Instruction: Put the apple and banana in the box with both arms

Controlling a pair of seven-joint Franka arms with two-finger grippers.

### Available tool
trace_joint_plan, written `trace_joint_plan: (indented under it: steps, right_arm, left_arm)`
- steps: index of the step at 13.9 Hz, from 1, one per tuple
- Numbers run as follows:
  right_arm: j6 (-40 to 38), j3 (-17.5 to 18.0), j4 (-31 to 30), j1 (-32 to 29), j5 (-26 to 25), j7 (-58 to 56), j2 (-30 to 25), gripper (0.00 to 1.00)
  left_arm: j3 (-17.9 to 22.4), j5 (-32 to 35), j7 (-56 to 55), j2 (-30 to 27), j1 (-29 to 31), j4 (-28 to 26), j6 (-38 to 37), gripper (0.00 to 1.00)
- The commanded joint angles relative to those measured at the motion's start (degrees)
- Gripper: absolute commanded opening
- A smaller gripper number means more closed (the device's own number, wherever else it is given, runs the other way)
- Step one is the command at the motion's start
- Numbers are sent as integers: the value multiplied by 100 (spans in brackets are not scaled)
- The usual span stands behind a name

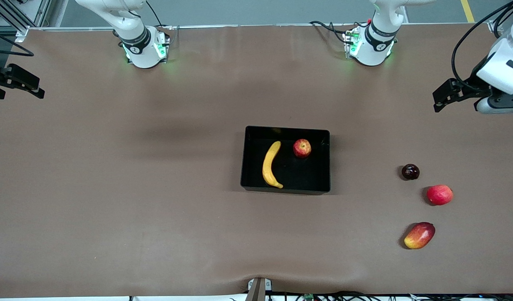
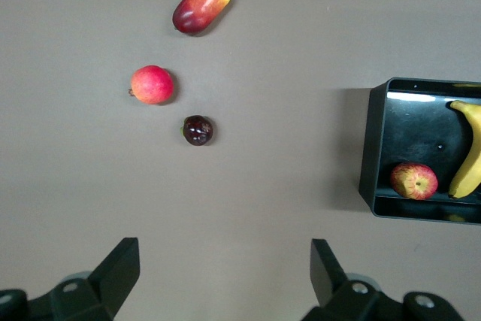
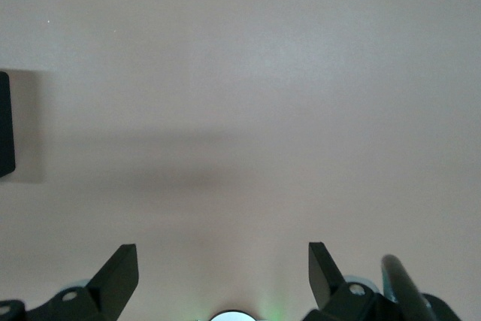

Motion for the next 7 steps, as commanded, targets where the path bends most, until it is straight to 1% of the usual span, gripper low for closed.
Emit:
trace_joint_plan:
  steps: [1, 7]
  right_arm:
    - [-77, 88, 115, -169, 110, -48, 58, 100]
    - [-68, 96, 123, -161, 110, -48, 58, 100]
  left_arm:
    - [40, -157, 146, -41, 86, 175, -249, 100]
    - [31, -149, 146, -14, 51, 193, -303, 100]
